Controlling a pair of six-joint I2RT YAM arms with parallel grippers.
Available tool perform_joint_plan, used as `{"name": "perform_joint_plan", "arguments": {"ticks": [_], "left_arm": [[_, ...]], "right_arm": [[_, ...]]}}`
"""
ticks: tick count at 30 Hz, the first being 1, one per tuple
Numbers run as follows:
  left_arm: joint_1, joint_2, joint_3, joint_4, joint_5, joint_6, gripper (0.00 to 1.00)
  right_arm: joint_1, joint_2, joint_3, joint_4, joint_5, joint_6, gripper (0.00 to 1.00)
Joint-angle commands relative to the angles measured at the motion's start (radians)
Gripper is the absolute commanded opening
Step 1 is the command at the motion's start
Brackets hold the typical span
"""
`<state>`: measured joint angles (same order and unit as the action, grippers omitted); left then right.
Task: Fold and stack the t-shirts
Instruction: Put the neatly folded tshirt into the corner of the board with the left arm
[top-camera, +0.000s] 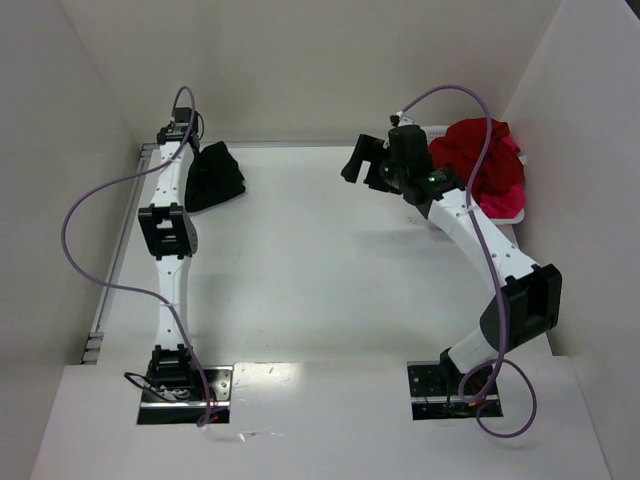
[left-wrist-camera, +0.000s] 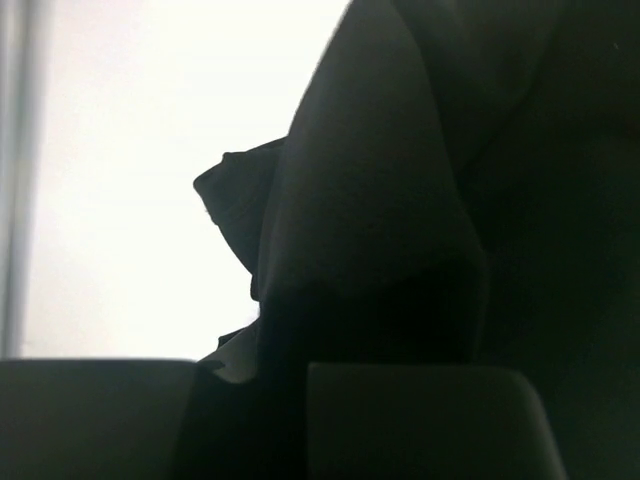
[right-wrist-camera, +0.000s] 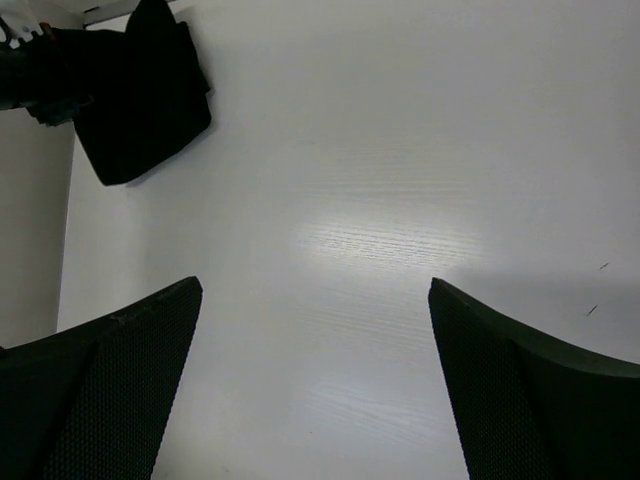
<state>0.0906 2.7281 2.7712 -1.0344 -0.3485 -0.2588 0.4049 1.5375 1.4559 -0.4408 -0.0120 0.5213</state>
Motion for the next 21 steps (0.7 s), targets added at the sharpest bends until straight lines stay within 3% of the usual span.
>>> {"name": "perform_joint_plan", "arguments": {"ticks": [1, 6, 7, 8, 12, 16, 21], "left_arm": [[0.032, 0.051, 0.109, -0.019, -0.087, 0.041, 0.05], [0.100, 0.073, 0.160, -0.019, -0.096, 0.041, 0.15], [0.109, 0.073, 0.160, -0.019, -0.096, 0.030, 0.25], [0.122, 0.073, 0.160, -0.019, -0.109, 0.021, 0.48], [0.144, 0.064, 0.236, -0.041, -0.103, -0.014, 0.81], [0.164, 0.036, 0.303, -0.050, -0.087, -0.025, 0.95], [0.152, -0.054, 0.280, -0.061, 0.055, -0.025, 0.98]], "right_arm": [[-0.006, -0.037, -0.022, 0.017, 0.003, 0.019, 1.00], [-0.006, -0.037, -0.031, 0.027, -0.008, 0.040, 1.00], [-0.006, -0.037, -0.031, 0.027, -0.008, 0.049, 1.00], [-0.006, -0.037, -0.031, 0.036, -0.017, 0.049, 1.00], [-0.006, -0.037, -0.042, 0.047, -0.046, 0.068, 1.00], [-0.006, -0.028, -0.051, 0.056, -0.066, 0.077, 1.00], [-0.006, -0.059, -0.092, 0.077, -0.066, 0.077, 1.00]]}}
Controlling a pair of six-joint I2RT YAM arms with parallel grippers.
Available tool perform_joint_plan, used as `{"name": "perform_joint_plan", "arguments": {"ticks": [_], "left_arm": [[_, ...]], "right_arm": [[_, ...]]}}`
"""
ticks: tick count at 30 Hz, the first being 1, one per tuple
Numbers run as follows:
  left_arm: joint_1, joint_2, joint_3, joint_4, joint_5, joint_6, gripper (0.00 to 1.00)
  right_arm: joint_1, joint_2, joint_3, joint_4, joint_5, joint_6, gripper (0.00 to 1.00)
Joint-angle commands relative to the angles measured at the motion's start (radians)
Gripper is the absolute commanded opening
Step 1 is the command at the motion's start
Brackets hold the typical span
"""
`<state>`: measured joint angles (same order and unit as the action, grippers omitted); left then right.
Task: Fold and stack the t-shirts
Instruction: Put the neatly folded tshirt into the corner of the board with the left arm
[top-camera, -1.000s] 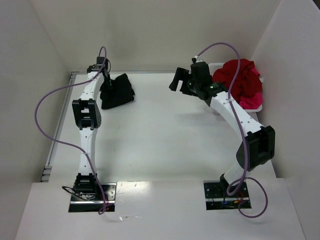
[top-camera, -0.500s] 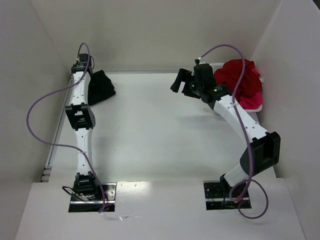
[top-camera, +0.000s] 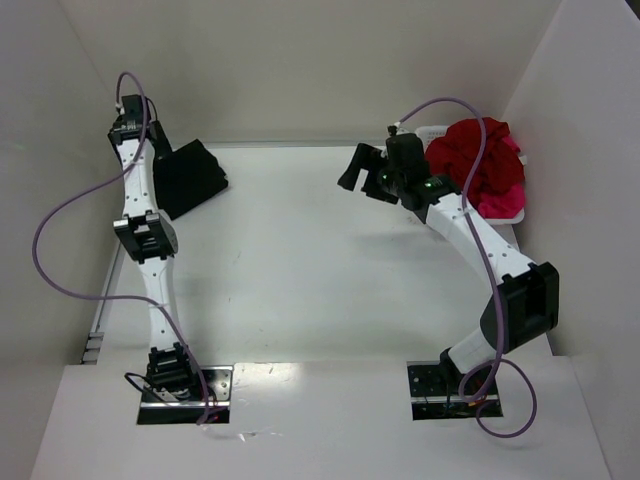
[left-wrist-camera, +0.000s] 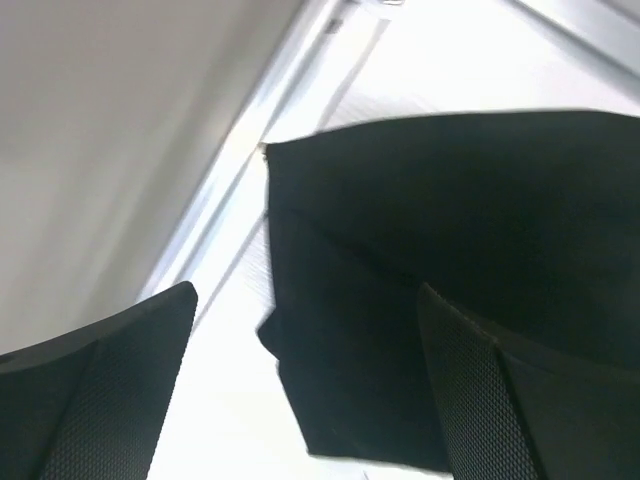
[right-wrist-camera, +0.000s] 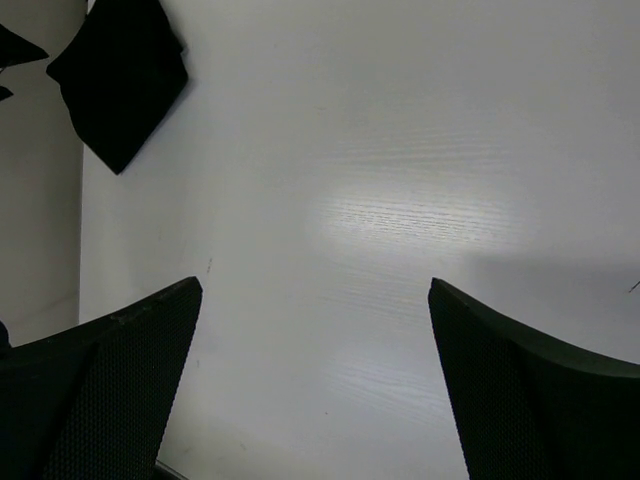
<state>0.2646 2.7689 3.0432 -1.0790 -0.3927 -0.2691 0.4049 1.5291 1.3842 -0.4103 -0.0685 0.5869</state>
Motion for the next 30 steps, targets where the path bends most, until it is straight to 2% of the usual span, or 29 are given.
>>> {"name": "perform_joint_plan", "arguments": {"ticks": [1, 6, 7, 9, 13, 14, 16, 17, 24, 28, 30], "left_arm": [[-0.031, -0.120, 0.008, -0.025, 0.119, -0.015, 0.98], [-0.131, -0.196, -0.101, -0.048, 0.273, 0.008, 1.00], [-0.178, -0.222, -0.133, -0.048, 0.337, 0.008, 0.98], [-0.238, -0.232, -0.214, -0.021, 0.353, 0.018, 0.97], [-0.378, -0.244, -0.341, 0.057, 0.240, 0.018, 0.97], [-0.413, -0.244, -0.359, 0.068, 0.138, 0.018, 0.97], [-0.439, -0.213, -0.382, 0.080, 0.013, 0.005, 0.97], [-0.450, -0.204, -0.391, 0.080, -0.109, 0.005, 0.97], [-0.499, -0.105, -0.402, 0.099, -0.417, -0.051, 0.97], [-0.499, -0.040, -0.376, 0.099, -0.518, -0.091, 0.97], [-0.499, -0.017, -0.363, 0.099, -0.518, -0.102, 0.97]], "right_arm": [[-0.006, -0.050, -0.020, 0.056, -0.010, 0.011, 1.00], [-0.006, -0.081, -0.051, 0.065, -0.010, 0.002, 1.00], [-0.006, -0.081, -0.051, 0.065, 0.012, 0.002, 1.00], [-0.006, -0.102, -0.060, 0.065, 0.024, 0.002, 1.00], [-0.015, -0.112, -0.079, 0.076, 0.033, -0.016, 1.00], [-0.024, -0.112, -0.079, 0.076, 0.033, -0.016, 1.00], [-0.034, -0.122, -0.103, 0.076, 0.024, -0.016, 1.00], [-0.043, -0.138, -0.114, 0.085, 0.024, -0.016, 1.00], [-0.074, -0.178, -0.140, 0.074, 0.024, -0.054, 1.00], [-0.074, -0.178, -0.129, 0.074, 0.024, -0.055, 1.00], [-0.074, -0.178, -0.129, 0.074, 0.013, -0.055, 1.00]]}}
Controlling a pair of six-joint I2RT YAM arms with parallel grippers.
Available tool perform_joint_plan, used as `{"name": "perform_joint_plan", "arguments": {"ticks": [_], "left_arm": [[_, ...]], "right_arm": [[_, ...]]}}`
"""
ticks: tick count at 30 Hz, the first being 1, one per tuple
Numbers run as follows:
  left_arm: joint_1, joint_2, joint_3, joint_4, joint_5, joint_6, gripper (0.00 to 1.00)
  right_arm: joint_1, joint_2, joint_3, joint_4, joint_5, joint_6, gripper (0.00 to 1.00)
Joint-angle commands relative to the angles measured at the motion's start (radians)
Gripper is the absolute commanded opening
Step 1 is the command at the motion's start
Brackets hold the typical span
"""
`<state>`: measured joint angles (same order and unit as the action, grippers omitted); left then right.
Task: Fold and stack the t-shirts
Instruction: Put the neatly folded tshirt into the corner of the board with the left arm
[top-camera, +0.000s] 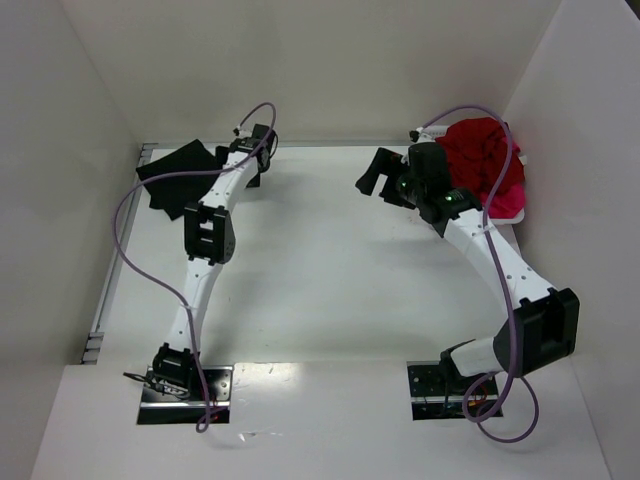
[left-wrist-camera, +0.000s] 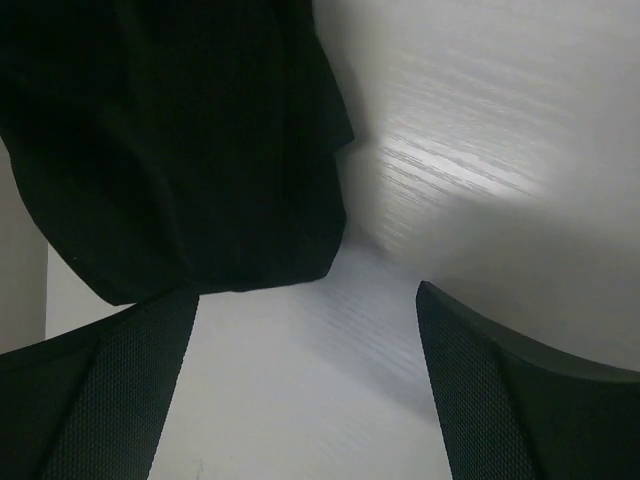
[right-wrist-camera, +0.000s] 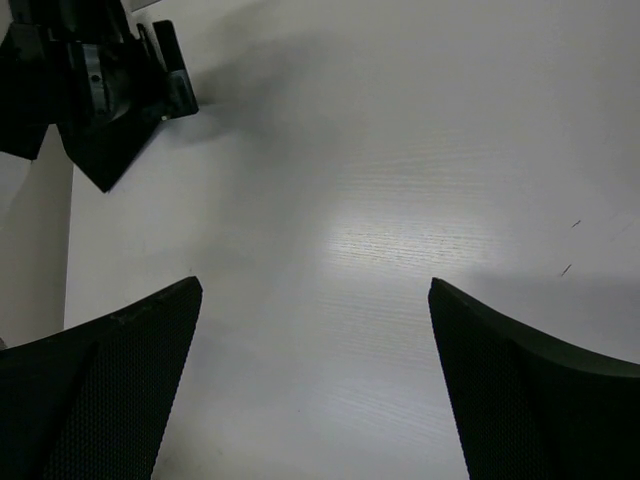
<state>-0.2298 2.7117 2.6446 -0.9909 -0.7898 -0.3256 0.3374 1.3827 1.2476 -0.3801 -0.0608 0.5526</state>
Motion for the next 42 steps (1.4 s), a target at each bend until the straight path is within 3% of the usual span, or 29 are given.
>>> {"name": "perform_joint_plan", "arguments": {"ticks": [1, 5, 9, 12, 15, 17, 21, 24, 29, 31, 32, 35, 38, 40, 42], "left_arm": [[0.006, 0.060, 0.046, 0.011, -0.121, -0.046, 0.97], [0.006, 0.083, 0.058, -0.014, -0.155, -0.055, 0.86], [0.026, 0.083, 0.058, -0.047, -0.131, -0.066, 0.66], [0.035, 0.057, 0.002, -0.061, -0.118, -0.089, 0.48], [0.046, -0.003, -0.093, -0.052, -0.109, -0.124, 0.42], [0.046, -0.088, -0.268, 0.000, -0.109, -0.115, 0.41], [0.078, -0.295, -0.654, 0.257, -0.025, -0.060, 0.40], [0.118, -0.383, -0.786, 0.270, -0.002, -0.059, 0.40], [0.150, -0.412, -0.851, 0.281, -0.031, -0.059, 0.40], [0.150, -0.423, -0.851, 0.281, -0.031, -0.094, 0.45], [0.162, -0.434, -0.851, 0.281, -0.031, -0.105, 0.53], [0.220, -0.477, -0.886, 0.368, 0.096, -0.092, 0.58], [0.325, -0.535, -0.934, 0.448, 0.358, -0.108, 0.63], [0.365, -0.578, -0.971, 0.518, 0.447, -0.142, 0.65], [0.365, -0.587, -0.996, 0.555, 0.448, -0.177, 0.66]], "right_arm": [[-0.006, -0.031, 0.007, 0.044, 0.006, -0.020, 1.00], [-0.006, -0.040, -0.002, 0.035, 0.006, -0.020, 1.00], [-0.006, -0.059, -0.036, 0.055, -0.003, 0.000, 1.00], [-0.006, -0.068, -0.045, 0.055, -0.004, 0.000, 1.00], [-0.006, -0.077, -0.054, 0.064, -0.013, 0.000, 1.00], [-0.006, -0.077, -0.063, 0.064, -0.022, 0.000, 1.00], [-0.006, -0.109, -0.085, 0.084, -0.033, 0.018, 1.00], [-0.006, -0.109, -0.094, 0.084, -0.043, 0.018, 1.00], [-0.006, -0.109, -0.094, 0.093, -0.065, 0.018, 1.00], [-0.006, -0.109, -0.094, 0.093, -0.065, 0.018, 1.00], [-0.006, -0.109, -0.094, 0.093, -0.065, 0.018, 1.00], [-0.006, -0.119, -0.094, 0.093, -0.065, 0.018, 1.00], [-0.006, -0.128, -0.103, 0.102, -0.054, 0.018, 1.00], [-0.006, -0.137, -0.112, 0.102, -0.031, 0.018, 1.00], [-0.006, -0.137, -0.112, 0.102, -0.031, 0.018, 1.00]]}}
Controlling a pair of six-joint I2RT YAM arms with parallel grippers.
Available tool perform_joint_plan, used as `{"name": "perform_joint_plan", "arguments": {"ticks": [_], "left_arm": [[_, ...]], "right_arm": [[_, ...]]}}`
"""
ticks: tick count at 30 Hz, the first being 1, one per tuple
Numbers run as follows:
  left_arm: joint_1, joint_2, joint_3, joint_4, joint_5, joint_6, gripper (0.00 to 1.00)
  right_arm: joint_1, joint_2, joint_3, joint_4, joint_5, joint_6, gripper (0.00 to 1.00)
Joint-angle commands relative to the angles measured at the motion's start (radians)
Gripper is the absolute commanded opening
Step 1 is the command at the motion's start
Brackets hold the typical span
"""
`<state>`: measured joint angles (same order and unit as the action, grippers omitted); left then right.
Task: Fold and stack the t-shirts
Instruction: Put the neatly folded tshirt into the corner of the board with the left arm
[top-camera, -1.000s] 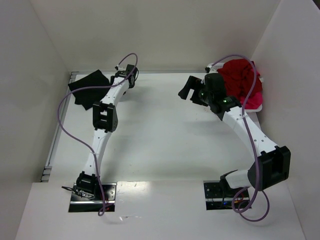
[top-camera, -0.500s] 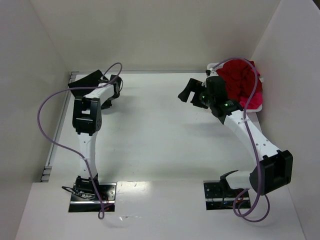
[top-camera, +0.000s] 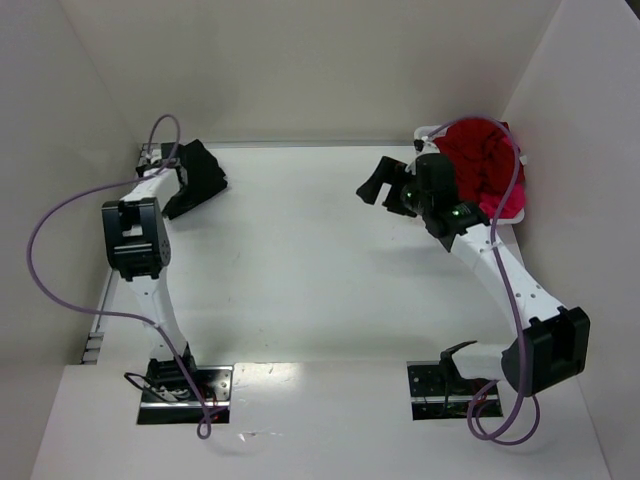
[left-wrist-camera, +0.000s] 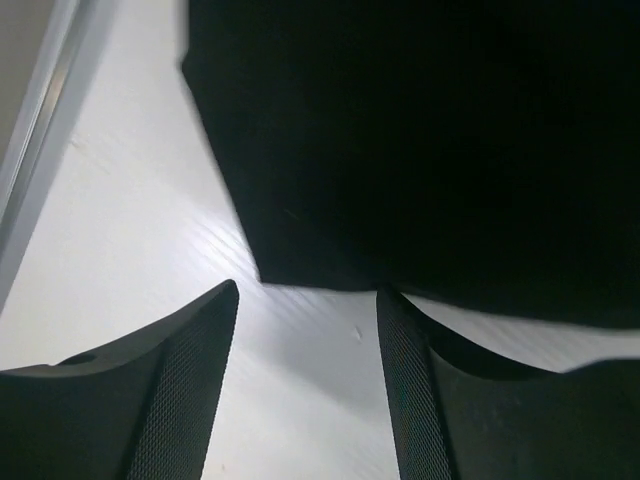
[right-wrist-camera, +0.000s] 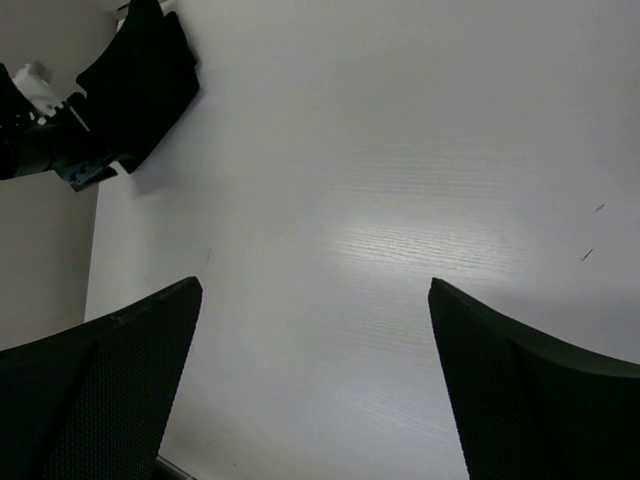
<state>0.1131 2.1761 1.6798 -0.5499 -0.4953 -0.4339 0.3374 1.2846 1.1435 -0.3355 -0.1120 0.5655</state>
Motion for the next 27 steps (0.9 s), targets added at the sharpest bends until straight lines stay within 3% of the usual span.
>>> {"name": "perform_joint_plan", "arguments": {"ticks": [1, 11, 17, 22, 27], "left_arm": [[0.034, -0.052, -0.031, 0.114, 0.153, -0.080, 0.66], [0.091, 0.033, -0.022, 0.123, 0.153, -0.186, 0.49], [0.134, 0.120, 0.119, 0.072, 0.094, -0.197, 0.44], [0.166, 0.151, 0.178, 0.039, 0.064, -0.210, 0.42], [0.203, 0.142, 0.201, -0.005, 0.074, -0.230, 0.52]], "right_arm": [[-0.006, -0.039, -0.008, 0.058, 0.020, 0.005, 1.00], [-0.006, -0.030, -0.036, 0.067, 0.061, 0.016, 1.00], [-0.006, -0.019, -0.027, 0.067, 0.071, 0.016, 1.00], [-0.006, -0.019, -0.018, 0.067, 0.080, 0.025, 1.00], [-0.006, -0.010, -0.008, 0.067, 0.080, 0.025, 1.00]]}}
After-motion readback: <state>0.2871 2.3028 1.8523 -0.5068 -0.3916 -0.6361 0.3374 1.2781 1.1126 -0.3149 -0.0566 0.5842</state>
